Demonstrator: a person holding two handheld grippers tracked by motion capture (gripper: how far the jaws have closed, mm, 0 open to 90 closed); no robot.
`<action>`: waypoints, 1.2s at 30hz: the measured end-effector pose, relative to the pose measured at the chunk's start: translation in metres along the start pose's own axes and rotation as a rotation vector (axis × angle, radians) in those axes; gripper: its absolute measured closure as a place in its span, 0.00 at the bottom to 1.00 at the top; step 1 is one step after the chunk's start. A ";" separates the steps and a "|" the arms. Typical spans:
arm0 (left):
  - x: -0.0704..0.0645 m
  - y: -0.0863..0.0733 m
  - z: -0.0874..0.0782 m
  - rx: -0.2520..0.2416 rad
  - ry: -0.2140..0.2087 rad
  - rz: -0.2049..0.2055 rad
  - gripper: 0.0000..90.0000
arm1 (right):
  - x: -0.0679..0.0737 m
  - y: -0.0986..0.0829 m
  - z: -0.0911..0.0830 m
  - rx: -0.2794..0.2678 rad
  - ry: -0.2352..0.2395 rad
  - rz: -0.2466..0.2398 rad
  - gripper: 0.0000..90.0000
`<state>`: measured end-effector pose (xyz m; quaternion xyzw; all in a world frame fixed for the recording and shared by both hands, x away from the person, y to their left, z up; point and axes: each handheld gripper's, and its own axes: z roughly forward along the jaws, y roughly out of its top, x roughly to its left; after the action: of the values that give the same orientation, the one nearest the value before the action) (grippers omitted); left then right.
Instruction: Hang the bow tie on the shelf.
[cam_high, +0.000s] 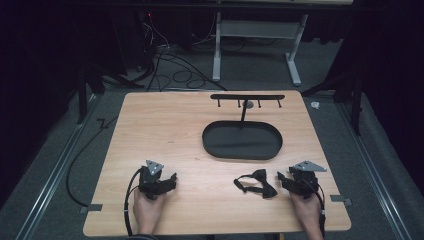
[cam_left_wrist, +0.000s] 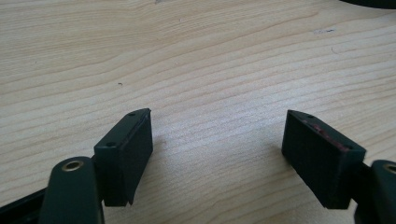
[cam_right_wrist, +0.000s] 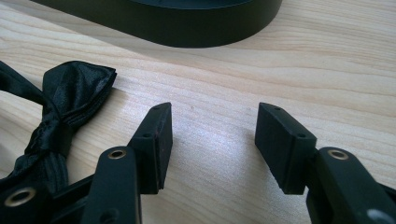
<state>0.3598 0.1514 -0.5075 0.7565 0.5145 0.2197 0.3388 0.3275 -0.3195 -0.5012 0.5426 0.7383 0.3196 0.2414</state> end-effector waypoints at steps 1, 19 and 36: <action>0.000 0.000 0.000 0.000 0.000 0.000 0.28 | 0.000 0.000 0.000 0.000 0.000 0.000 0.53; 0.000 0.000 0.000 0.000 0.001 -0.001 0.28 | 0.000 0.000 0.000 0.000 0.003 0.001 0.53; 0.000 0.000 0.000 0.002 -0.001 0.002 0.27 | -0.004 0.000 -0.014 -0.025 0.054 0.026 0.57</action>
<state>0.3598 0.1514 -0.5074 0.7573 0.5139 0.2191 0.3381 0.3188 -0.3268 -0.4920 0.5402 0.7334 0.3466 0.2239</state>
